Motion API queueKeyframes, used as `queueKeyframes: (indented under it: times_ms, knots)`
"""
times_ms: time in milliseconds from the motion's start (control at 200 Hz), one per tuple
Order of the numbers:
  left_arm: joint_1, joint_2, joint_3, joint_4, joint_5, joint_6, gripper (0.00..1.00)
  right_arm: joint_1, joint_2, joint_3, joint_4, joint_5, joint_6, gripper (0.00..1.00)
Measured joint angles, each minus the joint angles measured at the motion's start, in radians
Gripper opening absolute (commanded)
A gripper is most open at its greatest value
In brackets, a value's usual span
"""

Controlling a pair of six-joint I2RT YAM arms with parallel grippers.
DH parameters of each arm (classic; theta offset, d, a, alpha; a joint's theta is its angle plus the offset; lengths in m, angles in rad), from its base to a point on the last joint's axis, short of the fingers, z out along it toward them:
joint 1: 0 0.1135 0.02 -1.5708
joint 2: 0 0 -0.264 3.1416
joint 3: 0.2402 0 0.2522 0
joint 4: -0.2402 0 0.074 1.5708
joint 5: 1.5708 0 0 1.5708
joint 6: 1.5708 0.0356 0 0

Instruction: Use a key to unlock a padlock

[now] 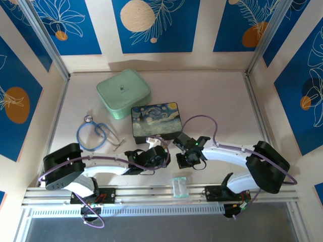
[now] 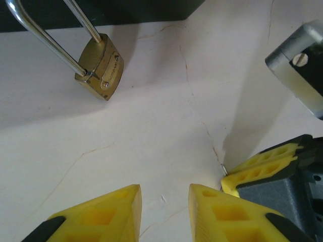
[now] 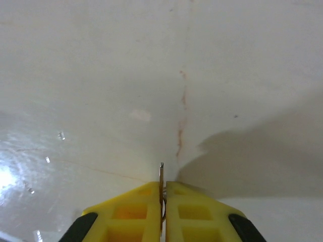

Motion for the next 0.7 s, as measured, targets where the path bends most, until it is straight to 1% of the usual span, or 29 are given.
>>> queueKeyframes:
  times_ms: [25,70,145,280,380,460,580,640,700]
  knots:
    - [0.000,-0.006,-0.006,0.016,-0.002,0.004,0.31,-0.009,-0.014,-0.013,0.010,-0.017,-0.005,0.09]
    - [0.000,-0.024,-0.027,0.060,-0.005,0.016,0.34,-0.029,-0.043,-0.036,0.023,-0.050,-0.016,0.09]
    - [0.005,-0.079,-0.094,0.169,-0.006,0.052,0.37,-0.068,-0.122,-0.079,0.050,-0.126,-0.041,0.09]
    - [0.051,-0.151,-0.195,0.346,0.045,0.117,0.37,-0.138,-0.284,-0.126,0.125,-0.290,-0.089,0.09]
    - [0.092,-0.166,-0.232,0.450,0.098,0.150,0.37,-0.172,-0.360,-0.135,0.184,-0.397,-0.116,0.09]
    - [0.108,-0.167,-0.253,0.535,0.147,0.167,0.37,-0.181,-0.388,-0.135,0.226,-0.471,-0.135,0.09]
    - [0.108,-0.167,-0.265,0.630,0.219,0.190,0.37,-0.182,-0.396,-0.136,0.285,-0.563,-0.150,0.09]
    - [0.108,-0.167,-0.266,0.670,0.241,0.192,0.37,-0.182,-0.396,-0.136,0.306,-0.589,-0.154,0.09]
    - [0.108,-0.170,-0.266,0.679,0.245,0.192,0.33,-0.184,-0.389,-0.136,0.314,-0.592,-0.156,0.09]
